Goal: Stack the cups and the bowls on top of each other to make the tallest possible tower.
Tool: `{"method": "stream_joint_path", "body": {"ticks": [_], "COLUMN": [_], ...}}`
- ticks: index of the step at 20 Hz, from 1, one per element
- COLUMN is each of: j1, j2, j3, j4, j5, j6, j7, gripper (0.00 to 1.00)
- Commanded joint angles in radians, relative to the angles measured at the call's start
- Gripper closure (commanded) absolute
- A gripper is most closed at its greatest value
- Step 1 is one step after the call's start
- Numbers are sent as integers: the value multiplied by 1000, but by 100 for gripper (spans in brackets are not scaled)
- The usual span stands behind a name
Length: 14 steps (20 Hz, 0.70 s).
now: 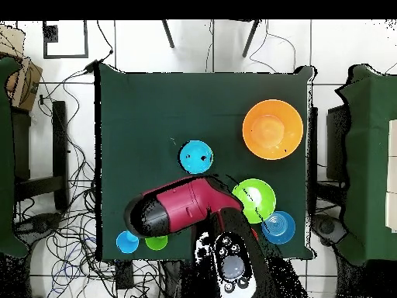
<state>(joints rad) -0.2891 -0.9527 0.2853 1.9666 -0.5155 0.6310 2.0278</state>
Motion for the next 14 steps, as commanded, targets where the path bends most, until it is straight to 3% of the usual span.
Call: {"method": "stream_joint_path", "body": {"ticks": [1,14], "j1": [28,124], "j2": [63,14], "j3": [-18,-77], "j4": [37,75], "j5": [-20,-3], "j6": [-56,-90], "j7": [80,149], "gripper": [0,0]}}
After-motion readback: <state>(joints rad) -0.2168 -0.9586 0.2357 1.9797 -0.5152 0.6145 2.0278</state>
